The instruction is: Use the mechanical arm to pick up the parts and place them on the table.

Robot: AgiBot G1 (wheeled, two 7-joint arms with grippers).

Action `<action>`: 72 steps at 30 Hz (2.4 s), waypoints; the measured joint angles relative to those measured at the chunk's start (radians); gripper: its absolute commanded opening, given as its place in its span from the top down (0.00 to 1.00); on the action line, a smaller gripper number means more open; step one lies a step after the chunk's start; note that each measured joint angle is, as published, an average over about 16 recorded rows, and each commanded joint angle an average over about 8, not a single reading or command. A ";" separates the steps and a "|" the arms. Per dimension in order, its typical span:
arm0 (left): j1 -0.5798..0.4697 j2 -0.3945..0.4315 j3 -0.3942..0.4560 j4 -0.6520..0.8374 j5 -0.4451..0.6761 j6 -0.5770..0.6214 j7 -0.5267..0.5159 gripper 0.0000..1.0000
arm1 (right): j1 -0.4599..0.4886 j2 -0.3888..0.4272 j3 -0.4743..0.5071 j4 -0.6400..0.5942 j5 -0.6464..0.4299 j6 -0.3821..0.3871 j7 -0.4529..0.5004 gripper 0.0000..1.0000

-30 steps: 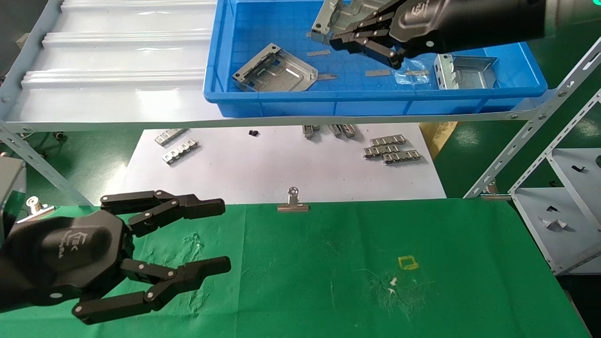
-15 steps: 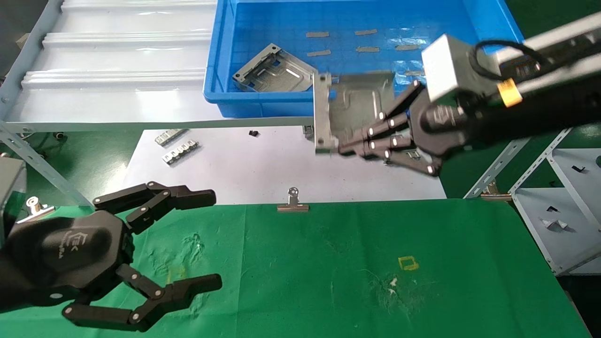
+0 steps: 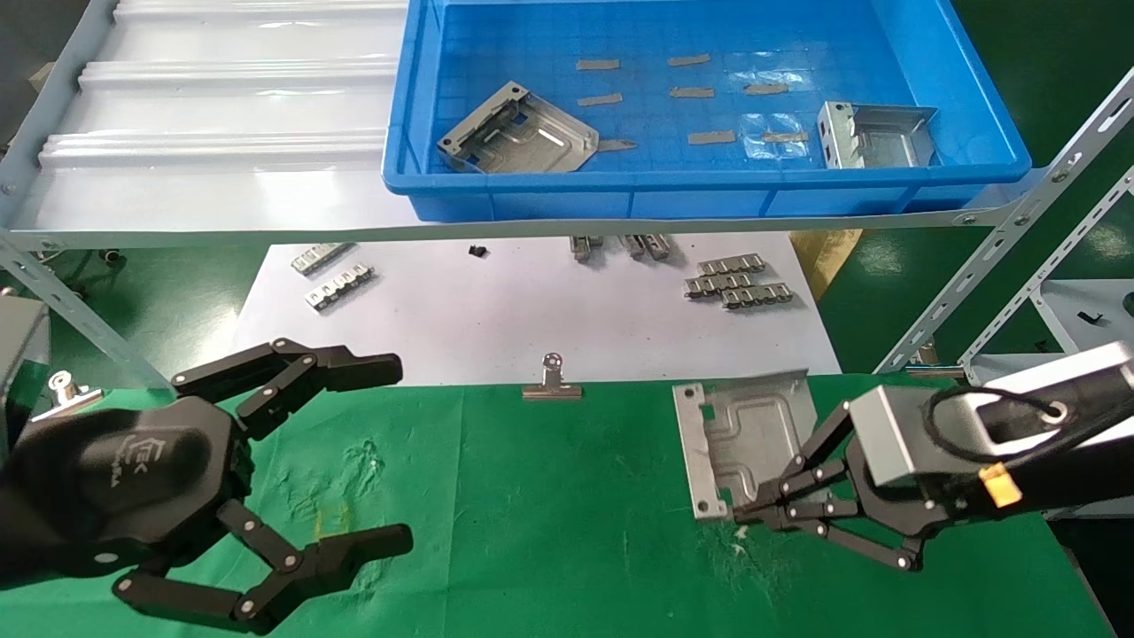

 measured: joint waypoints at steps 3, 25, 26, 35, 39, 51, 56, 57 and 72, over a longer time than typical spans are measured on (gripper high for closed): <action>0.000 0.000 0.000 0.000 0.000 0.000 0.000 0.00 | -0.038 -0.023 -0.027 -0.061 -0.029 0.023 -0.042 1.00; 0.000 0.000 0.000 0.000 0.000 0.000 0.000 0.00 | -0.097 -0.255 -0.102 -0.495 -0.162 0.097 -0.282 0.29; 0.000 0.000 0.000 0.000 0.000 0.000 0.000 0.00 | -0.097 -0.262 -0.103 -0.508 -0.165 0.099 -0.287 0.21; 0.000 0.000 0.000 0.000 0.000 0.000 0.000 0.00 | -0.082 -0.297 -0.100 -0.600 -0.165 0.098 -0.329 0.00; 0.000 0.000 0.000 0.000 0.000 0.000 0.000 0.00 | -0.058 -0.294 -0.090 -0.616 -0.149 0.068 -0.346 0.00; 0.000 0.000 0.000 0.000 0.000 0.000 0.000 0.00 | 0.010 -0.258 -0.037 -0.621 -0.061 -0.050 -0.347 0.00; 0.000 0.000 0.000 0.000 0.000 0.000 0.000 0.00 | 0.011 -0.253 -0.028 -0.620 -0.045 -0.060 -0.342 0.00; 0.000 0.000 0.000 0.000 0.000 0.000 0.000 0.00 | 0.011 -0.253 -0.026 -0.619 -0.043 -0.061 -0.340 0.00; 0.000 0.000 0.000 0.000 0.000 0.000 0.000 0.00 | -0.093 -0.212 0.088 -0.488 -0.004 -0.040 -0.261 0.00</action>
